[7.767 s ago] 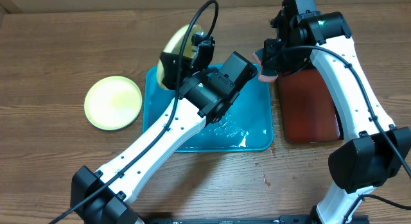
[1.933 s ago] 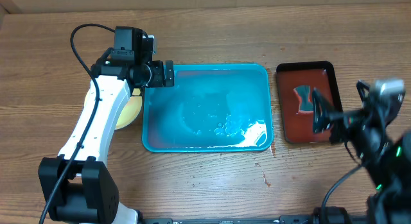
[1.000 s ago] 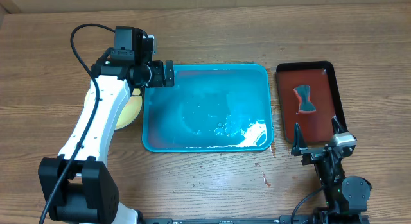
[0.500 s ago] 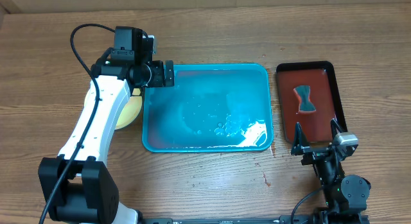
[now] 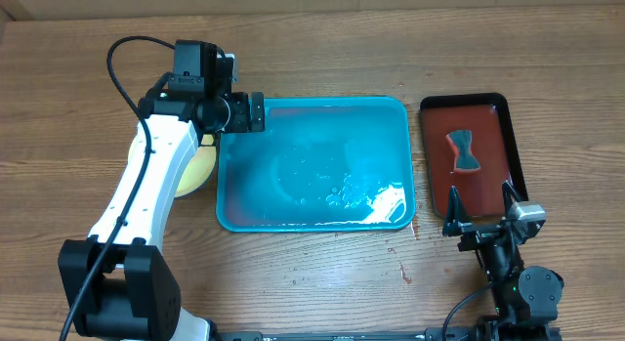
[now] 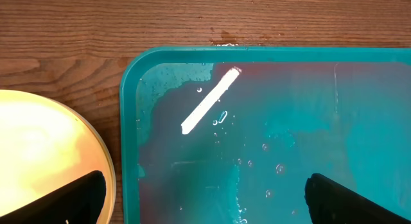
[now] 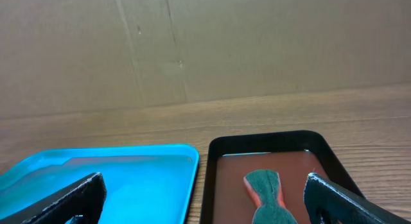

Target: Clean dirty plates on tray and stack at the side

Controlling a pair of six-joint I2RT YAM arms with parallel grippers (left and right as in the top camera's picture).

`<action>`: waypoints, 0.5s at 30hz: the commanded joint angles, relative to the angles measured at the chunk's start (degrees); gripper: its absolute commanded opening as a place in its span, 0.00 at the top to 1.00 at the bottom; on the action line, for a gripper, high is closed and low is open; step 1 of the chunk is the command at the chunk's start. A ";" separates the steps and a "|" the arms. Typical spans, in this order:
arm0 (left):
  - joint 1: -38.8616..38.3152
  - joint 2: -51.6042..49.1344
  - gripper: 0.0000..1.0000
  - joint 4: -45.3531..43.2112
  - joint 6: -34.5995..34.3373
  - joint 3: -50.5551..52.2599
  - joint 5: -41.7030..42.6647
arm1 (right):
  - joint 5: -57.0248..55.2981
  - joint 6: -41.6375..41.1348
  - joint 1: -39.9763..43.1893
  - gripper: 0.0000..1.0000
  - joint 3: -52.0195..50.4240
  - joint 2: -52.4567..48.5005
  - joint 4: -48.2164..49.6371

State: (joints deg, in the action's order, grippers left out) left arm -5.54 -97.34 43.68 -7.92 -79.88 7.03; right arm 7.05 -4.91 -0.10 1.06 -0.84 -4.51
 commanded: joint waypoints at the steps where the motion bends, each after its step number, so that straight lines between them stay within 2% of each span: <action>1: -0.11 1.09 0.00 -0.22 0.66 -0.76 -0.15 | -0.59 -0.46 -0.26 0.00 -0.61 0.68 0.33; 11: 1.49 4.00 0.00 -1.27 1.77 2.73 -1.90 | -0.59 -0.46 -0.26 0.00 -0.61 0.68 0.33; 15: 1.77 11.56 0.00 -12.74 2.86 13.92 -2.75 | -0.59 -0.46 -0.26 0.00 -0.61 0.68 0.33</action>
State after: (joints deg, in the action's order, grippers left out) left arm -4.21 -92.23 35.33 -7.07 -72.51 5.69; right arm 7.05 -4.91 -0.10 1.06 -0.84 -4.56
